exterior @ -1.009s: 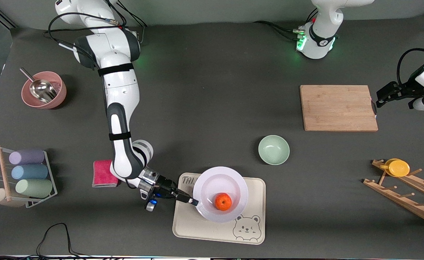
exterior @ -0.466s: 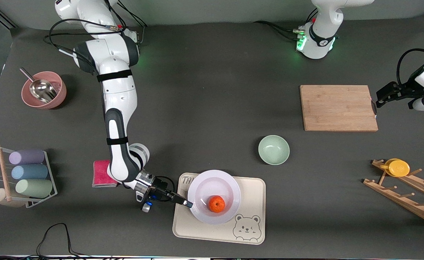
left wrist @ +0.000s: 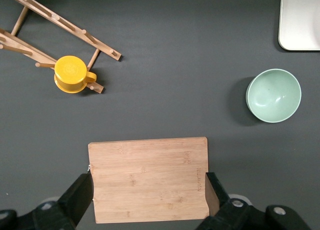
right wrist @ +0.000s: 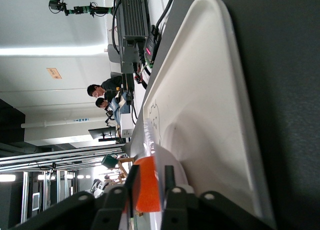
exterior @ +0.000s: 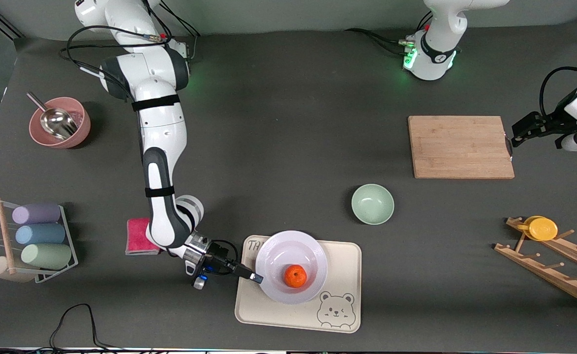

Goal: Place orange and plate with both arms
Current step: 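Open the right gripper and pull it back from the plate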

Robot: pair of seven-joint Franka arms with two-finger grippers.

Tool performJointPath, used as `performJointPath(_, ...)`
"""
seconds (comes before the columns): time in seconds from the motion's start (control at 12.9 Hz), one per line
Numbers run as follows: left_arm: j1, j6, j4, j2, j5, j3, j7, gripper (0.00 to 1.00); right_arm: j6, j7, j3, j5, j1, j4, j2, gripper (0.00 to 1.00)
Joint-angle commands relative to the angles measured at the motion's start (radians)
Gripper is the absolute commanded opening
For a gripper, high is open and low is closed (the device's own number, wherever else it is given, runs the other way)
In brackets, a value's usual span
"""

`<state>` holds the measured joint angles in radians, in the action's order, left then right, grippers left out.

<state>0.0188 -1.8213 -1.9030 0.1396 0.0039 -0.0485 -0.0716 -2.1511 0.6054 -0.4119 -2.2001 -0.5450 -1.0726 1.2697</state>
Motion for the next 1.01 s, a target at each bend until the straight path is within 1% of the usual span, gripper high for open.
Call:
performJointPath(0.0, 0.004, 0.023, 0.002, 0.009, 0.001, 0.006, 0.065, 1.00, -0.009, -0.056, -0.002, 0.040, 0.011, 0.040, 0.024, 1.00)
performJointPath(0.08, -0.002, 0.039, 0.002, 0.009, 0.001, 0.006, 0.065, 1.00, -0.009, -0.097, -0.005, 0.095, 0.011, 0.040, 0.013, 1.00)
performJointPath(0.23, -0.013, 0.075, 0.004, 0.020, 0.004, -0.005, 0.062, 1.00, -0.007, -0.186, -0.039, 0.201, 0.011, 0.039, -0.025, 1.00)
performJointPath(0.31, -0.038, 0.079, 0.004, 0.026, 0.002, -0.008, 0.065, 1.00, -0.007, -0.225, -0.051, 0.262, 0.011, 0.039, -0.041, 1.00)
performJointPath(0.39, -0.037, 0.077, 0.005, 0.025, 0.002, -0.005, 0.076, 1.00, -0.007, -0.266, -0.067, 0.331, 0.011, 0.037, -0.059, 1.00)
performJointPath(0.54, -0.046, 0.073, 0.010, 0.023, -0.010, -0.022, 0.059, 1.00, -0.006, -0.337, -0.091, 0.509, 0.011, 0.033, -0.108, 1.00)
performJointPath(0.62, -0.048, 0.073, 0.009, 0.023, -0.010, -0.034, 0.058, 1.00, -0.004, -0.363, -0.093, 0.607, 0.011, 0.030, -0.137, 1.00)
performJointPath(0.78, -0.048, 0.070, 0.004, 0.020, -0.009, -0.036, 0.062, 1.00, -0.003, -0.401, -0.096, 0.821, 0.017, 0.013, -0.196, 1.00)
performJointPath(0.93, -0.046, 0.059, 0.001, 0.012, -0.009, -0.036, 0.067, 1.00, -0.001, -0.407, -0.096, 1.019, 0.016, -0.064, -0.281, 1.00)
